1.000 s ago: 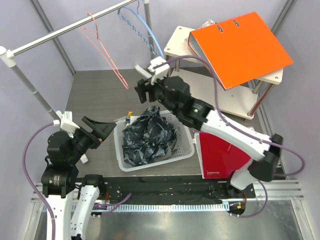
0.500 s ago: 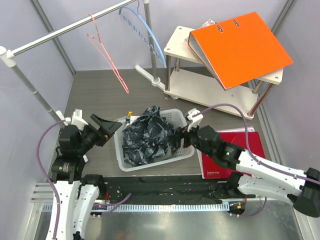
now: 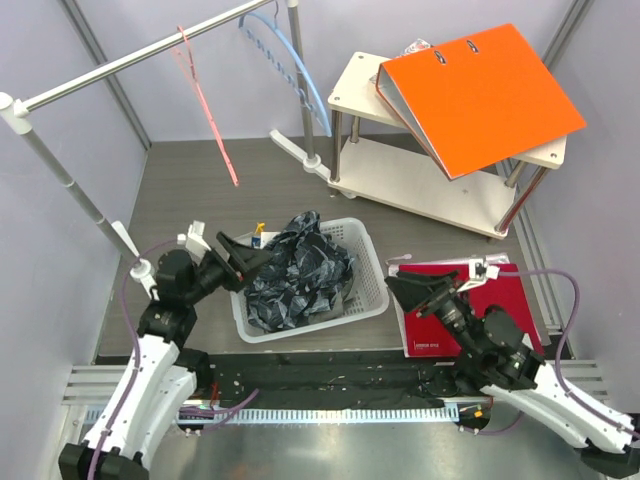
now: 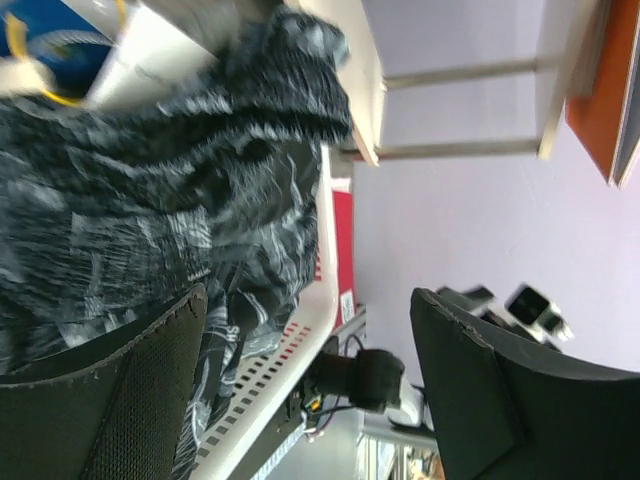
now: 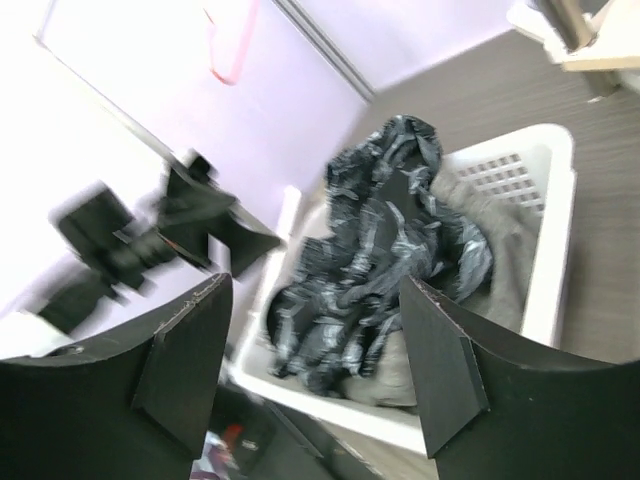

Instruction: Remove the shorts from the hanger

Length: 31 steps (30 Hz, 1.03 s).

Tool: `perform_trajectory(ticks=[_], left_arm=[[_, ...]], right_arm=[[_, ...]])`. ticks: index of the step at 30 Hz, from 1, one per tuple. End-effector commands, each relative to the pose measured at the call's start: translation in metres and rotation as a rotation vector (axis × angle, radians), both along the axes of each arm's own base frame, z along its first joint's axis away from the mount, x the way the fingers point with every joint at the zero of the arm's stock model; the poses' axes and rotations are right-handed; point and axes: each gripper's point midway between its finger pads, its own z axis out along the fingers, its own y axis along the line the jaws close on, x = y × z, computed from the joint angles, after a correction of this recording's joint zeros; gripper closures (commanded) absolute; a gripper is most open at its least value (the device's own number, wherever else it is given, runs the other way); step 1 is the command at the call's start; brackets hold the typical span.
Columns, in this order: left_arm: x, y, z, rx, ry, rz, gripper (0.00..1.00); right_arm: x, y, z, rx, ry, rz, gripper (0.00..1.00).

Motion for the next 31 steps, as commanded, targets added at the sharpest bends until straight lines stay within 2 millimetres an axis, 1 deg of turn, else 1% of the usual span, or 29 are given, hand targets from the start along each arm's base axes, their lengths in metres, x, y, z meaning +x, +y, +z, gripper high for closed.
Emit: perform_trajectory(ticks=[1,2,3,4,5,6,7,8,9,11,12,13,14,15,16,17,19,21,26,27,29,30,31], left_arm=[[-0.021,-0.023,0.027,-0.108,-0.221,-0.093,0.19],[-0.034,-0.023,0.035,-0.131,-0.278,-0.105,0.19],[-0.039,-0.023,0.021,-0.139,-0.27,-0.106,0.19],[-0.044,-0.021,0.02,-0.151,-0.278,-0.102,0.19],[-0.055,-0.016,0.028,-0.167,-0.346,-0.091,0.18],[-0.058,-0.014,0.02,-0.165,-0.346,-0.081,0.18],[-0.061,-0.012,0.017,-0.166,-0.359,-0.074,0.18],[-0.071,-0.009,0.018,-0.175,-0.382,-0.078,0.18],[-0.072,-0.013,0.012,-0.166,-0.356,-0.108,0.18],[-0.074,-0.02,0.004,-0.149,-0.316,-0.164,0.19],[-0.078,-0.023,0.001,-0.145,-0.311,-0.197,0.19],[-0.079,-0.023,-0.001,-0.141,-0.313,-0.202,0.19],[-0.079,-0.023,-0.008,-0.133,-0.298,-0.201,0.19],[-0.08,-0.022,-0.009,-0.133,-0.303,-0.195,0.19],[-0.084,-0.02,-0.005,-0.141,-0.341,-0.191,0.18],[-0.083,-0.022,-0.011,-0.142,-0.314,-0.198,0.19],[-0.084,-0.024,-0.019,-0.144,-0.272,-0.217,0.18],[-0.084,-0.024,-0.024,-0.159,-0.252,-0.214,0.19],[-0.082,-0.024,-0.026,-0.189,-0.232,-0.202,0.17],[-0.082,-0.024,-0.027,-0.193,-0.228,-0.2,0.16],[-0.082,-0.024,-0.011,-0.254,-0.261,-0.196,0.14],[-0.083,-0.025,0.001,-0.295,-0.285,-0.201,0.13],[-0.093,-0.023,0.037,-0.426,-0.367,-0.229,0.06]], right_arm=[[-0.008,0.005,-0.018,0.142,0.151,0.048,0.27],[-0.011,0.011,-0.019,0.14,0.157,0.082,0.27],[-0.014,0.018,-0.014,0.181,0.147,0.121,0.27],[-0.019,0.023,-0.015,0.194,0.147,0.157,0.27],[-0.02,0.024,-0.018,0.216,0.151,0.167,0.27],[-0.018,0.024,-0.031,0.227,0.171,0.162,0.26],[-0.017,0.023,-0.039,0.272,0.215,0.15,0.26],[-0.014,0.018,-0.04,0.317,0.218,0.129,0.26],[-0.013,0.019,-0.048,0.341,0.231,0.131,0.26],[-0.015,0.029,-0.074,0.332,0.297,0.163,0.25],[-0.017,0.032,-0.08,0.373,0.291,0.186,0.24],[-0.014,0.031,-0.089,0.361,0.315,0.162,0.21],[-0.014,0.031,-0.093,0.345,0.327,0.159,0.19],[-0.013,0.032,-0.098,0.327,0.334,0.156,0.18],[-0.014,0.032,-0.098,0.316,0.328,0.157,0.09],[-0.014,0.032,-0.1,0.304,0.325,0.153,0.0],[-0.015,0.033,-0.102,0.305,0.341,0.16,0.0],[-0.014,0.032,-0.109,0.298,0.374,0.148,0.0],[-0.017,0.034,-0.11,0.296,0.379,0.163,0.01],[-0.018,0.034,-0.106,0.302,0.369,0.173,0.0],[-0.023,0.038,-0.096,0.327,0.35,0.218,0.0],[-0.027,0.038,-0.075,0.392,0.295,0.259,0.0],[-0.038,0.041,-0.06,0.439,0.28,0.332,0.0]])
